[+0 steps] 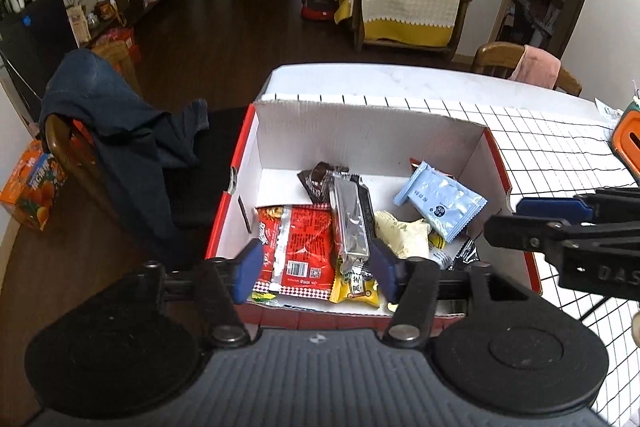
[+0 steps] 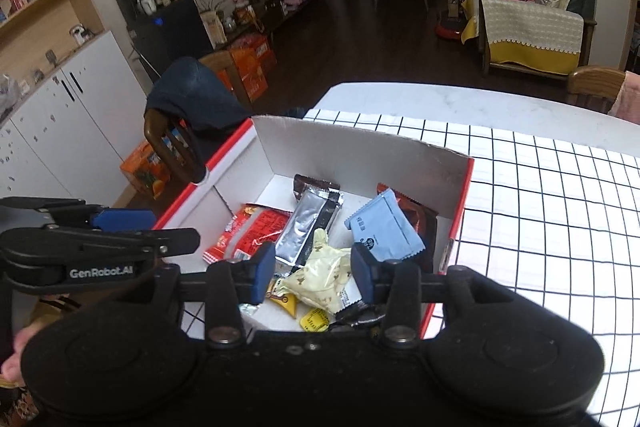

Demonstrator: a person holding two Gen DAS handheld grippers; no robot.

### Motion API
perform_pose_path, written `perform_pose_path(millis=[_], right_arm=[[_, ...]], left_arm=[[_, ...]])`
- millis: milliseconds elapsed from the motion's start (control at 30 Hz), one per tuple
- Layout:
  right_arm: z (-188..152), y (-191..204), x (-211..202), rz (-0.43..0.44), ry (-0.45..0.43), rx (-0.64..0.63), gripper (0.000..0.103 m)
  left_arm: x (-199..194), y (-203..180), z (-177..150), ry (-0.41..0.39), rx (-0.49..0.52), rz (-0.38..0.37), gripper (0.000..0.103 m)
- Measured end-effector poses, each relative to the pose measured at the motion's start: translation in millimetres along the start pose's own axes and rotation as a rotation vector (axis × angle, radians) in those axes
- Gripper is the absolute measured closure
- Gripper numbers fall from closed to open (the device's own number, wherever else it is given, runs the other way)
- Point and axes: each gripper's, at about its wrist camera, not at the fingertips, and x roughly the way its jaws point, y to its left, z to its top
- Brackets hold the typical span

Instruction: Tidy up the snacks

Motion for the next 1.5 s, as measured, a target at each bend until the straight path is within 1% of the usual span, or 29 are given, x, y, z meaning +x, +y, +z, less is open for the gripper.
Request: perform_pose_path(millis=[67,133,200,267,333,433,467,533,600,833,867,933,1000,1167,1333,1500], right_arm=[[-3.1,1.6,-6.6,0.005,-0.013,0.006,0.055],[-5.8,3.8,-14.0,0.005,-0.031,0.009,0.044],[-8.4,5.4,-21.2,0.014,-0.051,0.017,0.036],[-10.2,7.0,-27.5,0.016,-0.064,0.02,0.034],[-12.5,8.4,-32.6,0.02,-0.077,0.023,0.026],[-17.3,10.9,-40.9,0.026,-0.097,0.03,0.018],[-18.3,11.3,-43.1,0.026,-0.102,0.031,0.017],[-21.7,12.7,-48.3,0.029,-0.117,0.038,0.006],[-25.0,13.2,-53.8,0.024,-0.141,0.045,0.0],[-34.4,16.4,-65.3,0.012,-0.18,0.05,0.0],[-35.5,17.5,-66.3,0.009,-0.184,0.049,0.0],[-37.8,19.1,-68.4,0.003,-0.189,0.048,0.0],[-41.0,19.7,-70.3,0.002,-0.193,0.05,0.0],[-48.7,20.9,-74.5,-0.001,-0.205,0.07,0.0],[-51.2,21.4,-79.2,-0.026,-0.238,0.079,0.0],[-55.5,19.6,-80.1,-0.031,-0.241,0.102,0.0]], left_arm=[[-3.9,-1.2,-1.8,-0.009,0.0,0.004,0.039],[-7.9,-1.6,-4.2,-0.013,-0.004,-0.006,0.035],[-12.6,-2.5,-6.8,-0.021,0.0,-0.012,0.031],[-17.8,-4.5,-9.1,-0.03,0.011,-0.015,0.029],[-23.1,-6.3,-11.0,-0.039,0.014,-0.019,0.025],[-32.1,-9.3,-14.1,-0.053,0.02,-0.033,0.02],[-34.6,-10.0,-15.4,-0.056,0.024,-0.037,0.02],[-39.1,-10.5,-17.4,-0.061,0.023,-0.052,0.018],[-42.8,-10.4,-19.0,-0.059,0.017,-0.056,0.018],[-52.4,-9.0,-25.0,-0.064,0.006,-0.079,0.016],[-53.8,-8.6,-25.5,-0.066,0.001,-0.081,0.015],[-56.4,-7.1,-26.1,-0.074,-0.01,-0.086,0.004],[-59.7,-6.1,-27.1,-0.083,-0.017,-0.091,0.002],[-65.6,-9.8,-28.3,-0.094,-0.01,-0.081,0.001],[-69.8,-12.0,-28.5,-0.1,-0.016,-0.072,0.002],[-70.4,-17.1,-29.8,-0.109,0.004,-0.04,0.002]])
